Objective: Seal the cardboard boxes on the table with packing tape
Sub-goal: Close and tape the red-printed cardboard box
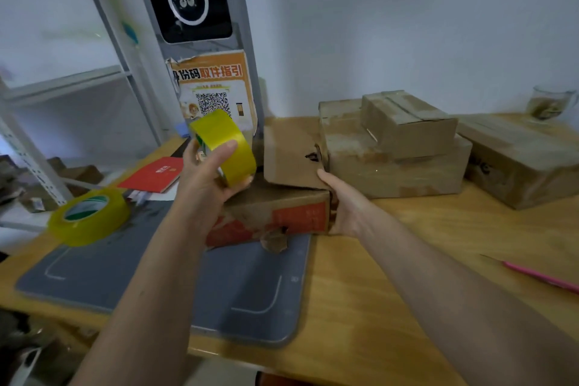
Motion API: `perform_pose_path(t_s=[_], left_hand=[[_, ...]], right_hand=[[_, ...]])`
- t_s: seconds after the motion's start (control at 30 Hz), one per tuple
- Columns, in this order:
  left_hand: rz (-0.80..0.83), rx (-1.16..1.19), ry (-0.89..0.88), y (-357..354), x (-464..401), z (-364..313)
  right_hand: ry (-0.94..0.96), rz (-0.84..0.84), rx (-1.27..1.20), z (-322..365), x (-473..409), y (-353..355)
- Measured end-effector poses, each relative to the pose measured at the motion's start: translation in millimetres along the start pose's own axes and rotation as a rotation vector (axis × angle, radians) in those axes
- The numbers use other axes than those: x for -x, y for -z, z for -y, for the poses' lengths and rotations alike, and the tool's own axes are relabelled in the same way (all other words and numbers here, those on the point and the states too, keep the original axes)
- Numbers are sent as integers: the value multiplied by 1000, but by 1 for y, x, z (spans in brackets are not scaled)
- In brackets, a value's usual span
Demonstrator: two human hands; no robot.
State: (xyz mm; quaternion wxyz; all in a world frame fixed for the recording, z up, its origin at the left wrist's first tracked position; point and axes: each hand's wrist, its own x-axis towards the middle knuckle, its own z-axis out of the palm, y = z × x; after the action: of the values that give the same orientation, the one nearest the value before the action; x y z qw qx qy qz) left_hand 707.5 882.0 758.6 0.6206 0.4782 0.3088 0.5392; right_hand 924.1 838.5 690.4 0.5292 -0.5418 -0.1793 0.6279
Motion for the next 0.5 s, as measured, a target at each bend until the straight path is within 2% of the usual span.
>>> perform_pose_path(t_s=[0.17,0.5], left_hand=[[-41,45,41,5,0,18],[21,80,-14,-20,31,6]], right_hand=[[12,-2,0,-2,-6,-3],[148,90,-38,-9,38,33]])
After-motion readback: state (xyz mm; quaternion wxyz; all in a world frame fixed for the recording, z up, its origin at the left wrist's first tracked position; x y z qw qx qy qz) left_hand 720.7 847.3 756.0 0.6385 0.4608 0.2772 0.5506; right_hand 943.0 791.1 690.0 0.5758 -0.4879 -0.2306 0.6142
